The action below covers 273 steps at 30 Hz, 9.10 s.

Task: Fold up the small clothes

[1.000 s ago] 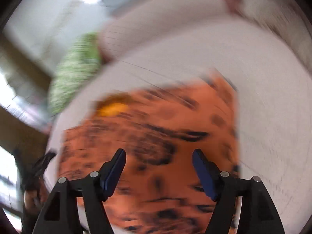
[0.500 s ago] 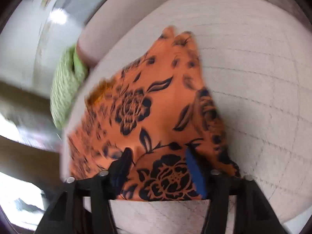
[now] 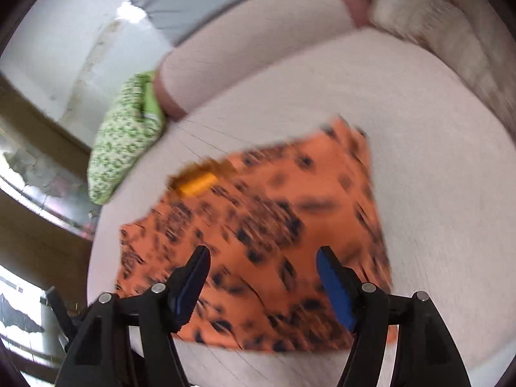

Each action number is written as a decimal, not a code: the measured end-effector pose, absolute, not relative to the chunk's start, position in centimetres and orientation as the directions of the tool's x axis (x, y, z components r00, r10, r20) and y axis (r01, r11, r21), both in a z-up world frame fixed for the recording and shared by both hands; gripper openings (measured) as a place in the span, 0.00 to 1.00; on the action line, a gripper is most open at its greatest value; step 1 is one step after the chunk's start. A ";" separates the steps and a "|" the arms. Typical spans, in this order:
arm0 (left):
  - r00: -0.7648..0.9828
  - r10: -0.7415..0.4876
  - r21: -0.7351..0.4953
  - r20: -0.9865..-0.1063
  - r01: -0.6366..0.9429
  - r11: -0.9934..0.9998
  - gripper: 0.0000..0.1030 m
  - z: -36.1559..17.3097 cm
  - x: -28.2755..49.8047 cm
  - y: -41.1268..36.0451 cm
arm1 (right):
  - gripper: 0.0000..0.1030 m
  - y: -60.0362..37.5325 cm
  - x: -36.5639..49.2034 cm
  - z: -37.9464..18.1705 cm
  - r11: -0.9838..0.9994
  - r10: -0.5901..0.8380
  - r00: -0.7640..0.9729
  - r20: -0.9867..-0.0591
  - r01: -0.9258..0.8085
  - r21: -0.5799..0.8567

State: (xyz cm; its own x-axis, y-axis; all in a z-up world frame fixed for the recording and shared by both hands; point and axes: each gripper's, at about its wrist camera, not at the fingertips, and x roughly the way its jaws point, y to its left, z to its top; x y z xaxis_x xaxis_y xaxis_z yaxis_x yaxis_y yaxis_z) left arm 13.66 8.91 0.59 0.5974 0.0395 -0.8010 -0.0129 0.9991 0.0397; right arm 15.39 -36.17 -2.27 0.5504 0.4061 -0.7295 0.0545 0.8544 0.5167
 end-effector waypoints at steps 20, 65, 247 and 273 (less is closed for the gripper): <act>0.523 0.137 0.059 -0.841 -0.163 0.985 0.56 -3.2 24.2 12.3 | 0.71 -41.9 24.9 -8.0 0.735 0.495 0.565 -0.660 0.132 0.665; 0.516 0.106 0.059 -0.850 -0.106 0.993 0.71 0.6 6.9 4.3 | 0.85 -32.7 3.9 -6.2 0.868 0.341 0.677 -0.652 0.039 0.495; 0.682 -0.049 -0.113 -0.730 -0.050 0.992 0.87 -0.4 9.7 1.8 | 0.91 -39.7 4.3 -11.4 0.482 0.356 0.660 -0.662 0.477 0.735; 0.591 0.140 0.148 -0.795 -0.034 0.988 0.87 -5.0 11.4 -3.0 | 0.73 -37.3 9.2 -10.4 0.636 0.288 0.633 -0.718 0.434 0.638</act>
State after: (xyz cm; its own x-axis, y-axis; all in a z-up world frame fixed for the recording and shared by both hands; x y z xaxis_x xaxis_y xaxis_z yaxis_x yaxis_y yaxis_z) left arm 11.35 -2.99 -4.98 0.5910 0.1397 -0.7945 -0.0341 0.9883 0.1484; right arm 9.16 -37.32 -10.43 0.6333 0.2876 -0.7185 0.4344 0.6362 0.6376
